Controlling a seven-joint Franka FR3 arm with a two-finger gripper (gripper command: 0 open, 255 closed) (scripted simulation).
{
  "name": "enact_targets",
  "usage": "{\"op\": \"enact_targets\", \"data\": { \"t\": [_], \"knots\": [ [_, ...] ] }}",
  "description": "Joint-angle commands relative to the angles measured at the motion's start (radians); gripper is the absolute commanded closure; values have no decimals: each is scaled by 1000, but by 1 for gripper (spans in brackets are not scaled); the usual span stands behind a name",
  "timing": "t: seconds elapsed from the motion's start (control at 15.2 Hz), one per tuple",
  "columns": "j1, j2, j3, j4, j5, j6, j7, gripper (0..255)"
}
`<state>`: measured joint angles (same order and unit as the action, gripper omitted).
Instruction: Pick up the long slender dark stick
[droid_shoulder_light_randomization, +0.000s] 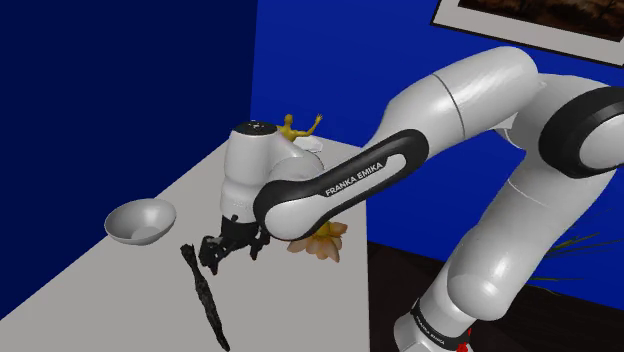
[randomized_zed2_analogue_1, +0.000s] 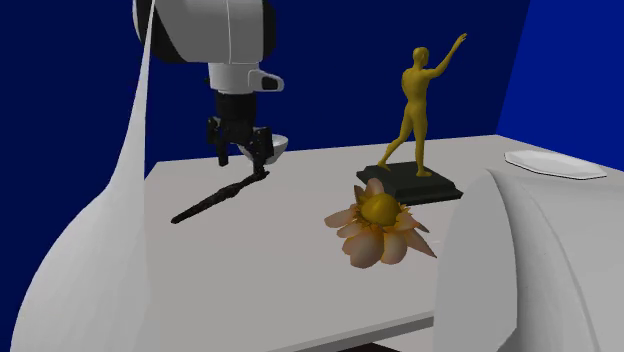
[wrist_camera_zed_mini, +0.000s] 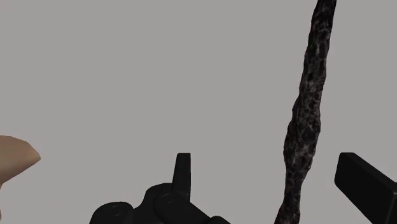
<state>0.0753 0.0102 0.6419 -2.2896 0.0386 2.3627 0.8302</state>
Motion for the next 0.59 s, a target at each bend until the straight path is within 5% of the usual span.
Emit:
{"op": "enact_targets", "data": {
  "t": [0.0,0.26,0.53],
  "knots": [
    [13,85,9,43,-75,31,81,0],
    [86,261,-18,169,-228,57,236,0],
    [103,293,-37,164,-257,90,255,0]
  ]
}}
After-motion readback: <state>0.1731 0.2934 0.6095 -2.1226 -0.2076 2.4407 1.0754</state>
